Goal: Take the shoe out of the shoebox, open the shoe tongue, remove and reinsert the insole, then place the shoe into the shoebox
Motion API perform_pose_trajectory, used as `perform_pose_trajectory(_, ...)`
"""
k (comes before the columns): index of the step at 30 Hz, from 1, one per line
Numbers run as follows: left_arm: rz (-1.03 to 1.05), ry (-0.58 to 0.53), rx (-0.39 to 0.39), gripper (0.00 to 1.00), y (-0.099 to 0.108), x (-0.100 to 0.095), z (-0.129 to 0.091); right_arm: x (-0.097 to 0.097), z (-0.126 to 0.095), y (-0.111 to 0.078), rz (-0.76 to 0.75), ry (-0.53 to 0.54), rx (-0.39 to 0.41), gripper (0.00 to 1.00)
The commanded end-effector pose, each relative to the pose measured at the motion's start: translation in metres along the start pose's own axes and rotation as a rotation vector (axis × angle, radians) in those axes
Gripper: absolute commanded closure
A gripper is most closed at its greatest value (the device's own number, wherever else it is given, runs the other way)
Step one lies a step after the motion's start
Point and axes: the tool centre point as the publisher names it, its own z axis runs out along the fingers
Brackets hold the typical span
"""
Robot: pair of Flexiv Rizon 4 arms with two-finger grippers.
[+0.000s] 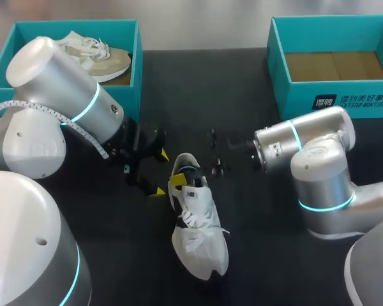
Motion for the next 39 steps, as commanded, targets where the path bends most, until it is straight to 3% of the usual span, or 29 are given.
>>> perform_pose_trajectory(1, 0.001, 0.000, 0.000, 0.00, 0.000, 0.000, 0.001, 0.001, -0.003, 0.007, -0.002, -0.012, 0.044, 0.22)
perform_pose_trajectory(13, 0.006, 0.002, -0.003, 0.00, 0.001, 0.001, -0.001, 0.005, -0.009, 0.008, -0.001, -0.033, 0.081, 0.25)
perform_pose_trajectory(26, 0.007, 0.001, -0.012, 0.00, 0.006, 0.000, -0.006, 0.013, -0.016, 0.009, 0.023, -0.086, 0.120, 0.17)
perform_pose_trajectory(32, 0.009, -0.002, -0.015, 0.00, 0.007, 0.000, -0.007, 0.014, -0.019, 0.009, 0.035, -0.146, 0.127, 0.09)
perform_pose_trajectory(39, 0.009, -0.011, -0.020, 0.00, 0.007, -0.003, -0.009, 0.021, -0.023, 0.014, 0.019, -0.189, 0.132, 0.11)
